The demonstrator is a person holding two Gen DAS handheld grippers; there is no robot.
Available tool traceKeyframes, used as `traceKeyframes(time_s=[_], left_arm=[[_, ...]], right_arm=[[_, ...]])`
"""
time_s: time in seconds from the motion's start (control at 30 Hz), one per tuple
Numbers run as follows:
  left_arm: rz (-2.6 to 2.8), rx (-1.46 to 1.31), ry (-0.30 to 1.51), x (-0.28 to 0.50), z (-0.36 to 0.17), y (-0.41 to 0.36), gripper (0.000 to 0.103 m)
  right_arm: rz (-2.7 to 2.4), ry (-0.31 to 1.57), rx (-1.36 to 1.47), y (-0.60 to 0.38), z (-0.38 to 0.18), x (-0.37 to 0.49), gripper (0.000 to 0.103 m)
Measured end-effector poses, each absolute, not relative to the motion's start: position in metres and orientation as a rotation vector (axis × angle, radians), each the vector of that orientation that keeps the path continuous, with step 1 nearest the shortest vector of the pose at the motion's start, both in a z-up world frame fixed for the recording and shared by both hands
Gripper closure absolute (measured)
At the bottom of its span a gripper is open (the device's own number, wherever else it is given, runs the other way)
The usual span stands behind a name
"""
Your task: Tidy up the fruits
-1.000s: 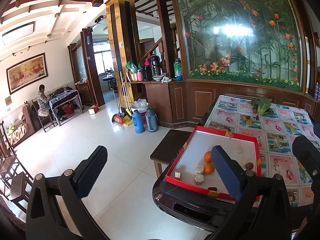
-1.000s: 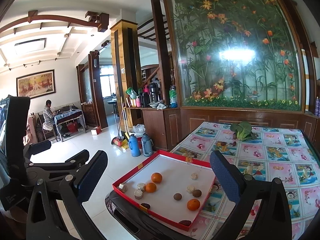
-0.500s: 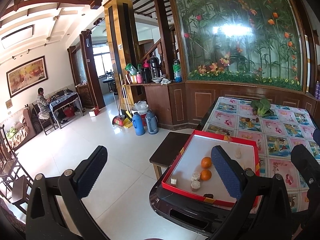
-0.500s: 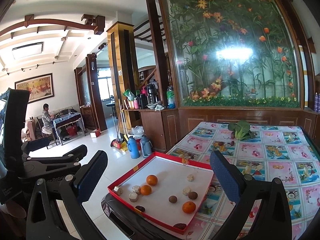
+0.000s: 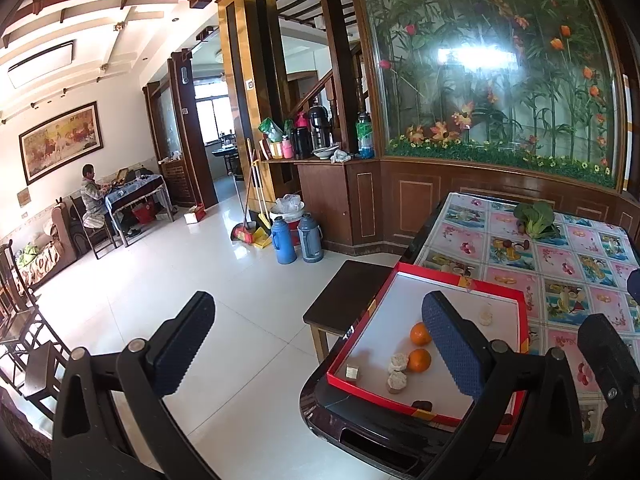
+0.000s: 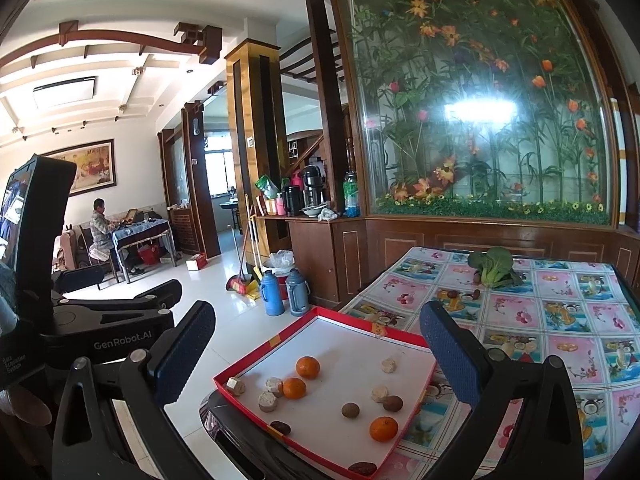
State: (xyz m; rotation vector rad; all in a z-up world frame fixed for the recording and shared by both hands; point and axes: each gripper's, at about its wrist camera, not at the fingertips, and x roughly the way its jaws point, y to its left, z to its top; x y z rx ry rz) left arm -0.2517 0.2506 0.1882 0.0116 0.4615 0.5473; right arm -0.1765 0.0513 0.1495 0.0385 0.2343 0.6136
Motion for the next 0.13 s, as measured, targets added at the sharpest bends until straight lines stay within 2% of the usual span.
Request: traceKeyframes(time_s=[0.13], left_arm=[[0.529, 0.016, 0.463, -0.241, 0.186, 0.246, 0.0]], right_arm=[[0.61, 0.262, 0.043, 0.045, 0.145, -0.164, 0.001]])
